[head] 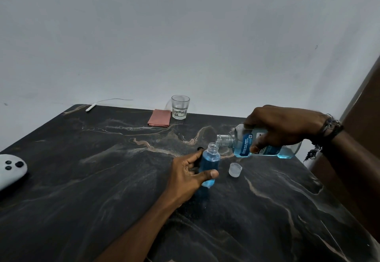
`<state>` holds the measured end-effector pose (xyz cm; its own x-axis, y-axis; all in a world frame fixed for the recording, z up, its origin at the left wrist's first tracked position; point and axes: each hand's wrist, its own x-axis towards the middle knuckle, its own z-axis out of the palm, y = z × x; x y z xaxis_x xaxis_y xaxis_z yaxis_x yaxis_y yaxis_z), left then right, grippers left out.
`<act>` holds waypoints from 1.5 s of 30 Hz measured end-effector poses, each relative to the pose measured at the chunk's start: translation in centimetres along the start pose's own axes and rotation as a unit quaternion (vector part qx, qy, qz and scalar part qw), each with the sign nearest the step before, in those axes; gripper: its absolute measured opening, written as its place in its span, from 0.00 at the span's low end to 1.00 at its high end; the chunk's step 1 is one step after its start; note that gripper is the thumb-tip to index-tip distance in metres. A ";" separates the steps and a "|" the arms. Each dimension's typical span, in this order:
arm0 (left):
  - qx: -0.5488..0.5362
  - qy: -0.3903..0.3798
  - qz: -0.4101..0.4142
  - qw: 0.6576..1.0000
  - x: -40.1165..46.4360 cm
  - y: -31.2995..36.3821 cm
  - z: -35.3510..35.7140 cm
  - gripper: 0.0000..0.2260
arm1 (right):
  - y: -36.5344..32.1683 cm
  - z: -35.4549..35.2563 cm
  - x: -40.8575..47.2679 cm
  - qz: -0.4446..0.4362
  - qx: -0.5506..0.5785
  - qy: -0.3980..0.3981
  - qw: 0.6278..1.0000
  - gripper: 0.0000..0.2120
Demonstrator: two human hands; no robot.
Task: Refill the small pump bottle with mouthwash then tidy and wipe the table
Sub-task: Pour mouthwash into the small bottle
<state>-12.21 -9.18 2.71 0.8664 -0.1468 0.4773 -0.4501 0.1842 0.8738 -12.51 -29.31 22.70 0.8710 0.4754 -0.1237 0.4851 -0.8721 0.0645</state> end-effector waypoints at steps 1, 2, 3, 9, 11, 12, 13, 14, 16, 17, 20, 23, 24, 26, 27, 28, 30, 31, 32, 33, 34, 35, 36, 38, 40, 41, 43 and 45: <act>-0.001 0.000 0.000 1.000 0.0 0.0 0.0 0.21 | 0.2 0.2 0.1 -0.002 0.006 0.003 1.000 0.13; -0.002 0.001 -0.001 1.000 0.0 -0.1 0.0 0.21 | 0.4 0.3 0.2 -0.003 0.014 0.006 1.000 0.12; -0.003 0.002 -0.002 1.000 0.0 0.0 0.0 0.21 | 0.7 0.6 0.3 -0.004 0.023 0.010 1.000 0.11; 0.003 0.009 -0.007 1.000 0.2 -0.2 -0.2 0.19 | 2.0 2.4 0.7 -0.022 0.082 0.041 0.996 0.11; 0.005 0.013 -0.011 1.000 0.2 -0.2 -0.2 0.19 | 2.3 3.2 0.8 -0.036 0.100 0.051 0.993 0.10; 0.006 0.015 -0.014 1.000 0.2 -0.3 -0.3 0.19 | 2.4 3.5 0.9 -0.043 0.113 0.055 0.991 0.11; 0.006 0.016 -0.015 1.000 0.3 -0.3 -0.3 0.19 | 2.6 3.8 1.0 -0.046 0.126 0.060 0.989 0.13; 0.006 0.018 -0.016 1.000 0.3 -0.3 -0.3 0.19 | 2.8 4.2 1.1 -0.047 0.133 0.065 0.988 0.15; 0.005 0.019 -0.018 1.000 0.3 -0.3 -0.3 0.19 | 3.0 4.9 1.3 -0.044 0.138 0.074 0.987 0.17; 0.005 0.019 -0.020 1.000 0.4 -0.3 -0.3 0.19 | 3.1 5.3 1.4 -0.045 0.151 0.077 0.985 0.16; 0.003 0.020 -0.025 0.999 0.4 -0.5 -0.3 0.20 | 3.2 6.2 1.4 -0.053 0.250 0.079 0.963 0.11; -0.002 0.026 -0.030 0.999 0.4 -0.6 -0.3 0.20 | 3.3 6.7 1.5 -0.059 0.316 0.101 0.942 0.13; -0.004 0.030 -0.031 0.999 0.5 -0.7 -0.4 0.21 | 3.5 6.9 1.6 -0.060 0.329 0.116 0.935 0.14; -0.009 0.038 -0.033 0.999 0.6 -0.8 -0.6 0.20 | 3.9 7.2 1.8 -0.061 0.383 0.154 0.909 0.15; -0.009 0.041 -0.034 0.999 0.7 -0.9 -0.7 0.20 | 4.3 7.4 2.0 -0.063 0.425 0.170 0.887 0.15; -0.009 0.043 -0.035 0.998 0.7 -1.0 -0.8 0.20 | 4.6 7.7 2.3 -0.065 0.463 0.185 0.864 0.15; -0.009 0.045 -0.038 0.998 0.7 -1.0 -0.8 0.21 | 5.0 8.4 2.9 -0.066 0.519 0.207 0.827 0.15; -0.010 0.045 -0.041 0.998 0.8 -1.0 -0.8 0.21 | 5.1 8.8 3.3 -0.066 0.539 0.214 0.812 0.17; -0.012 0.046 -0.044 0.998 0.8 -1.1 -0.8 0.21 | 5.3 9.1 3.8 -0.063 0.553 0.218 0.802 0.19; -0.014 0.049 -0.047 0.998 0.7 -1.1 -0.8 0.22 | 5.5 9.5 4.2 -0.057 0.565 0.219 0.793 0.22; -0.016 0.051 -0.049 0.997 0.8 -1.1 -0.8 0.22 | 5.7 9.9 4.7 -0.053 0.581 0.220 0.782 0.24; -0.017 0.053 -0.050 0.997 0.8 -1.1 -0.8 0.22 | 5.9 10.3 5.3 -0.055 0.600 0.219 0.768 0.24; -0.018 0.055 -0.051 0.997 0.8 -1.1 -0.8 0.22 | 6.1 10.7 5.7 -0.057 0.617 0.219 0.754 0.24; -0.017 0.057 -0.053 0.997 0.8 -1.1 -0.9 0.22 | 6.3 11.2 6.6 -0.051 0.636 0.220 0.738 0.24; -0.021 0.060 -0.056 0.996 0.8 -1.2 -1.0 0.22 | 6.5 11.6 7.0 -0.047 0.637 0.219 0.738 0.23; -0.024 0.061 -0.057 0.996 0.8 -1.3 -1.0 0.23 | 6.6 11.8 7.2 -0.045 0.635 0.216 0.740 0.22; -0.027 0.062 -0.057 0.996 0.9 -1.3 -1.1 0.23 | 6.9 12.3 7.4 -0.036 0.636 0.208 0.742 0.21; -0.027 0.066 -0.054 0.996 1.0 -1.2 -1.0 0.22 | 7.3 12.9 7.5 -0.026 0.649 0.198 0.735 0.22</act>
<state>-10.59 -8.56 2.05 0.9315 -0.0399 0.3616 -0.3439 0.2274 0.9110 -3.44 -33.58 9.46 0.9326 0.2848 0.2215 0.2605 -0.1067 -0.9596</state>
